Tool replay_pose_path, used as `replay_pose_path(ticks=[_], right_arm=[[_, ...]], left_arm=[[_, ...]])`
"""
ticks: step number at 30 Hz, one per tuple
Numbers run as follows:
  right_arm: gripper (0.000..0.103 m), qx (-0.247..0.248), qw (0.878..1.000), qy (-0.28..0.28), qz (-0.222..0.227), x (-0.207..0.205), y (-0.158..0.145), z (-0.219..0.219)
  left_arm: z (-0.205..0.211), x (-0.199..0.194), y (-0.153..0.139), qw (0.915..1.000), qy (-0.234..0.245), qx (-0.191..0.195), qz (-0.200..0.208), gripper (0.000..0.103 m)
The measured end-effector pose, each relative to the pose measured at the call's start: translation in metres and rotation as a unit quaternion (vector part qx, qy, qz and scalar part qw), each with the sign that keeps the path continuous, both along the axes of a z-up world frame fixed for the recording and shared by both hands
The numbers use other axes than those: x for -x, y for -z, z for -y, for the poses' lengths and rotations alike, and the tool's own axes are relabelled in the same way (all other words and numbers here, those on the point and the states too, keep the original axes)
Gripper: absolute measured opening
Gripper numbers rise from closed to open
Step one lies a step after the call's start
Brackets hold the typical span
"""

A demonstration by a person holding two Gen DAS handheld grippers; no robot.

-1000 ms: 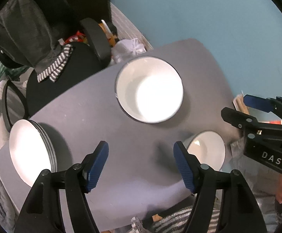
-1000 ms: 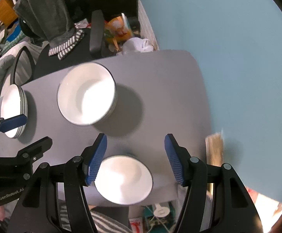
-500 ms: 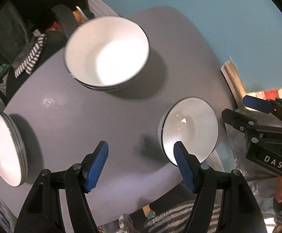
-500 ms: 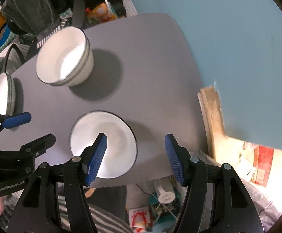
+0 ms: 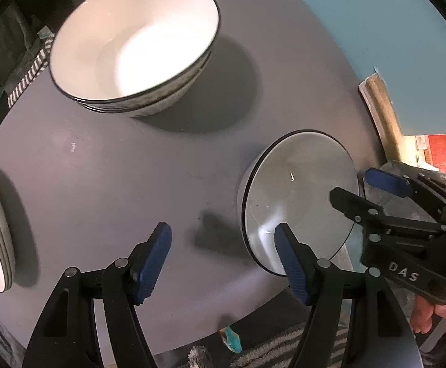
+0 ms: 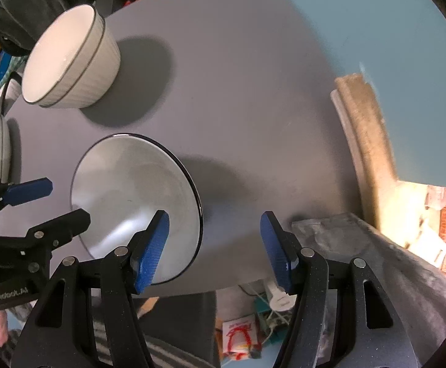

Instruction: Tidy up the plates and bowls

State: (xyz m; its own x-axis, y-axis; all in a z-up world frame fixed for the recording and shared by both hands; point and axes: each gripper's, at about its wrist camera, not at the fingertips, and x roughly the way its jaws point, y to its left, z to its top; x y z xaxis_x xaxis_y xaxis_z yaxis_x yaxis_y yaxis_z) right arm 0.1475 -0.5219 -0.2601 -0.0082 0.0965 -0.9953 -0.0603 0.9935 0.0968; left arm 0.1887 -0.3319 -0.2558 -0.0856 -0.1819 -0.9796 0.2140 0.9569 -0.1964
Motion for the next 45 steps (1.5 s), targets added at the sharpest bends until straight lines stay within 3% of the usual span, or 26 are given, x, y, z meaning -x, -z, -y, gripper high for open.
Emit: replay_pose_path(ticks=[14,16,19,22,27,31,41,45], right_arm=[[0.061,0.000,1.000,0.012,-0.003,-0.005,0.029,-0.005],[0.061,0.000,1.000,0.013,-0.005,-0.005,0.030,-0.009],[0.052,0.000,1.000,0.015,-0.007,-0.006,0.032,-0.013],[0.040,-0.002,1.000,0.021,-0.011,0.000,0.031,-0.012],[0.032,-0.003,1.000,0.021,-0.015,0.002,0.030,-0.015],[0.014,-0.010,1.000,0.013,-0.018,0.001,0.026,-0.018],[0.013,-0.006,1.000,0.014,-0.018,-0.004,0.025,-0.019],[0.013,-0.005,1.000,0.018,-0.019,-0.003,0.023,-0.026]], left_arm=[[0.009,0.006,0.018,0.9999,-0.003,-0.014,-0.007,0.071],[0.008,0.008,0.019,0.9998,-0.012,-0.011,-0.009,0.065],[0.003,0.012,0.022,0.9996,-0.018,-0.015,-0.015,0.051],[0.001,0.014,0.024,0.9994,-0.025,-0.009,-0.020,0.051],[-0.006,0.009,0.029,0.9992,-0.028,-0.004,-0.030,0.051],[-0.004,0.010,0.030,0.9990,-0.027,0.004,-0.035,0.042],[-0.001,0.006,0.028,0.9987,-0.013,0.017,-0.047,0.025],[0.005,0.005,0.030,0.9982,-0.011,0.019,-0.056,0.024]])
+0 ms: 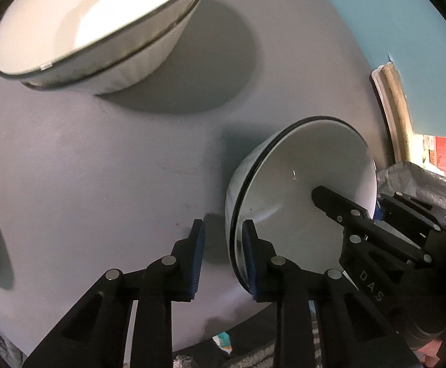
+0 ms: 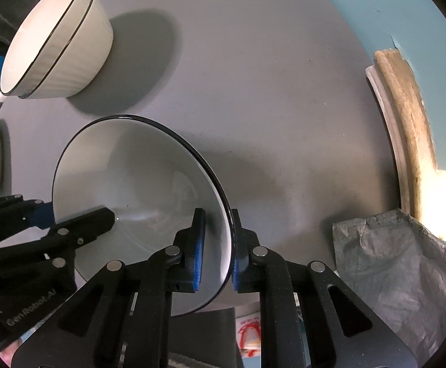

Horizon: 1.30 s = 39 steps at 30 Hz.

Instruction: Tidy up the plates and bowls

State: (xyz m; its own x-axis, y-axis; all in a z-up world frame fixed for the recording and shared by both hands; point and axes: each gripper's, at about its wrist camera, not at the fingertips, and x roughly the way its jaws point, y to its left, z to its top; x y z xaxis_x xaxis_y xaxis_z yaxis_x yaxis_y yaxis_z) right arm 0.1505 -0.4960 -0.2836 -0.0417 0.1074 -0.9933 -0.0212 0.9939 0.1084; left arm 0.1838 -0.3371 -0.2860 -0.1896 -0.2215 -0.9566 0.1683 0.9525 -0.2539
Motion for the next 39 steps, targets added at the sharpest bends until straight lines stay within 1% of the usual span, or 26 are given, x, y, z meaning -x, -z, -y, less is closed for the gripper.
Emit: replay_pose_path(ticks=[2,3,4,6,8,10,12,15,18,25,28,30,36,38,39], right_arm=[[0.012,-0.002,1.000,0.001,-0.001,0.002,0.000,0.000],[0.012,-0.005,1.000,0.002,-0.002,0.003,0.000,0.000],[0.011,-0.008,1.000,0.003,-0.003,0.003,0.000,0.000],[0.011,-0.013,1.000,0.006,-0.006,0.004,0.002,0.001],[0.011,-0.014,1.000,0.007,-0.006,0.004,0.001,0.000],[0.010,-0.013,1.000,0.006,-0.007,0.003,0.000,0.000],[0.009,-0.018,1.000,0.008,-0.008,0.003,-0.001,0.000],[0.008,-0.028,0.999,0.013,-0.014,0.002,-0.003,0.002],[0.008,-0.026,1.000,0.003,-0.013,0.003,-0.006,-0.004],[0.008,-0.026,1.000,-0.016,-0.005,-0.002,-0.024,-0.018],[0.008,-0.027,0.999,-0.025,-0.001,-0.007,-0.039,-0.023],[0.008,-0.028,0.999,-0.032,0.003,-0.012,-0.049,-0.027],[0.008,-0.030,0.998,-0.049,0.019,-0.022,-0.076,-0.038],[0.008,-0.029,0.998,-0.055,0.026,-0.026,-0.083,-0.041],[0.008,-0.029,0.997,-0.058,0.029,-0.027,-0.086,-0.035]], left_arm=[[-0.002,0.000,0.002,0.9999,-0.007,0.006,-0.005,0.020],[0.007,-0.004,0.006,0.9999,-0.008,0.007,-0.007,0.019],[0.005,-0.004,0.006,0.9999,-0.008,0.008,-0.007,0.016],[-0.002,-0.008,0.004,1.0000,-0.001,0.007,-0.004,0.013],[0.001,-0.008,0.003,0.9999,0.010,0.003,0.003,0.010],[0.003,-0.006,0.004,0.9997,0.022,-0.008,0.012,0.010],[0.003,-0.003,0.003,0.9994,0.028,-0.011,0.016,0.011],[0.001,-0.001,0.003,0.9996,0.025,-0.008,0.012,0.011],[-0.002,-0.004,0.001,0.9995,0.023,-0.014,0.015,0.011],[-0.012,0.001,-0.023,0.9992,0.022,-0.018,0.028,0.012],[-0.014,0.000,-0.036,0.9990,0.020,-0.017,0.036,0.012],[-0.024,-0.004,-0.043,0.9988,0.018,-0.018,0.042,0.012],[-0.043,-0.009,-0.070,0.9981,-0.001,-0.012,0.060,0.012],[-0.042,-0.003,-0.081,0.9975,-0.007,-0.013,0.069,0.012],[-0.049,-0.010,-0.082,0.9971,-0.010,-0.013,0.075,0.012]])
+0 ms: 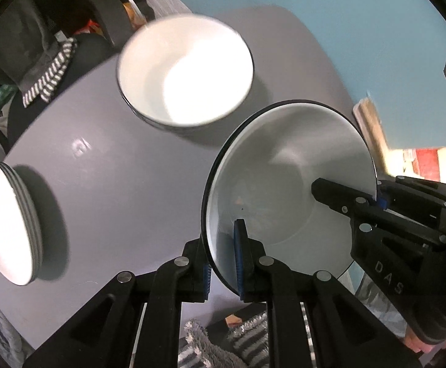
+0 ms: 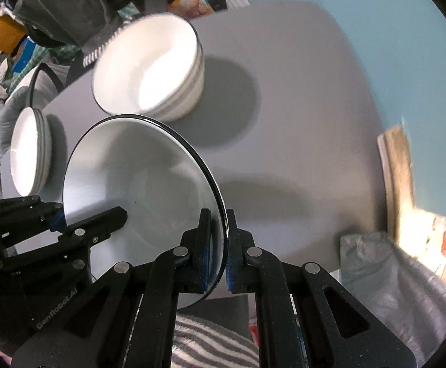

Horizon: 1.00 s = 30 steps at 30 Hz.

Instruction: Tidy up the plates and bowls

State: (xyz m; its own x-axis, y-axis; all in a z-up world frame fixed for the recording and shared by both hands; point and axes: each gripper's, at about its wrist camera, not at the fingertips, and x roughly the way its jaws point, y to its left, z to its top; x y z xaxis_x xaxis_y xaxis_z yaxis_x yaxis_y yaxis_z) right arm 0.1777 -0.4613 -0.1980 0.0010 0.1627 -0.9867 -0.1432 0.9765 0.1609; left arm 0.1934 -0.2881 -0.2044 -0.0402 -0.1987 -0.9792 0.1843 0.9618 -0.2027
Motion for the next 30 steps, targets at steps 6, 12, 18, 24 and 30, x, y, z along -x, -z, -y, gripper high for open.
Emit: replay_pose_path(ticks=[6,12,18,24,30], right_arm=[[0.008,0.002,0.999,-0.020,0.025,-0.021,-0.012,-0.016],[0.008,-0.002,0.998,-0.041,0.038,-0.027,-0.010,-0.029],[0.008,-0.004,0.998,-0.057,0.040,-0.049,-0.006,-0.047],[0.008,-0.003,0.997,-0.066,0.033,-0.068,0.001,-0.054],[0.008,-0.005,0.998,-0.067,0.021,-0.078,0.012,-0.054]], left_arm=[[-0.005,-0.028,-0.015,0.9996,-0.021,0.003,0.018,0.013],[-0.016,-0.052,-0.026,0.9987,-0.039,-0.006,0.032,0.013],[-0.024,-0.072,-0.025,0.9977,-0.057,-0.015,0.034,0.013],[-0.026,-0.088,-0.014,0.9972,-0.067,-0.024,0.025,0.014],[-0.026,-0.095,-0.004,0.9969,-0.072,-0.031,0.010,0.014]])
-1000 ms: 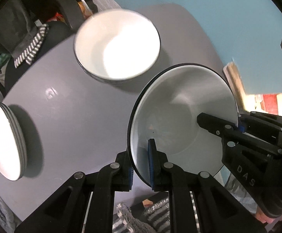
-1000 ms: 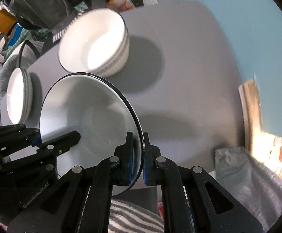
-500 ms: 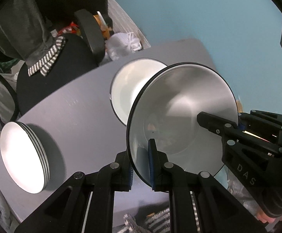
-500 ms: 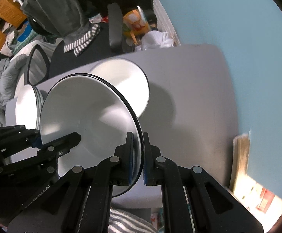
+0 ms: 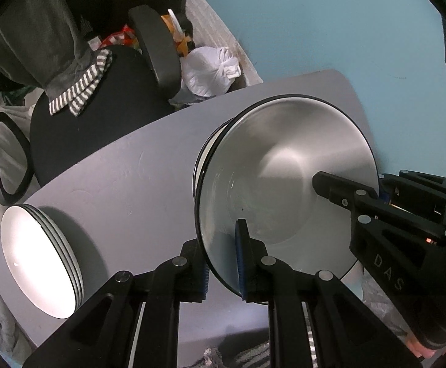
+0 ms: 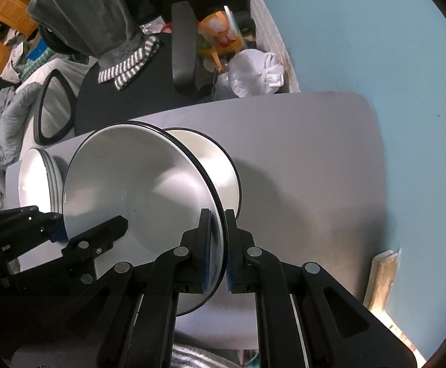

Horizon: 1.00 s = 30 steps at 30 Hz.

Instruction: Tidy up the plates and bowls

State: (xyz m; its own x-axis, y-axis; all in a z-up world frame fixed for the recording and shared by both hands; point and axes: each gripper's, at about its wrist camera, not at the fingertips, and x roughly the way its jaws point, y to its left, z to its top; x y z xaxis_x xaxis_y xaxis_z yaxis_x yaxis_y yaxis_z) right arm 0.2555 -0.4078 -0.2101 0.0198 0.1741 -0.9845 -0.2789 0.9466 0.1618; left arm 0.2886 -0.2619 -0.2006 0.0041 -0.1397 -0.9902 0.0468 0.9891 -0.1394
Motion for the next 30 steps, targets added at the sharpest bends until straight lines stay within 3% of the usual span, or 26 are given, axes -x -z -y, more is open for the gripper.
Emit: replay_pose_path(ticks=[21,26,30], right_arm=[[0.012,0.005,1.000,-0.015,-0.024,-0.010,0.021,-0.007],[0.026,-0.005,0.999,-0.013,-0.029,-0.012,0.019,-0.009],[0.030,0.002,1.000,-0.020,-0.024,-0.013,0.012,-0.012]], left_arm=[[-0.004,-0.014,0.021,0.9990,-0.022,-0.024,-0.031,0.016],[-0.005,-0.013,0.017,0.9989,-0.022,-0.035,-0.023,0.021],[-0.007,-0.012,0.016,0.9988,-0.021,-0.039,-0.020,0.027]])
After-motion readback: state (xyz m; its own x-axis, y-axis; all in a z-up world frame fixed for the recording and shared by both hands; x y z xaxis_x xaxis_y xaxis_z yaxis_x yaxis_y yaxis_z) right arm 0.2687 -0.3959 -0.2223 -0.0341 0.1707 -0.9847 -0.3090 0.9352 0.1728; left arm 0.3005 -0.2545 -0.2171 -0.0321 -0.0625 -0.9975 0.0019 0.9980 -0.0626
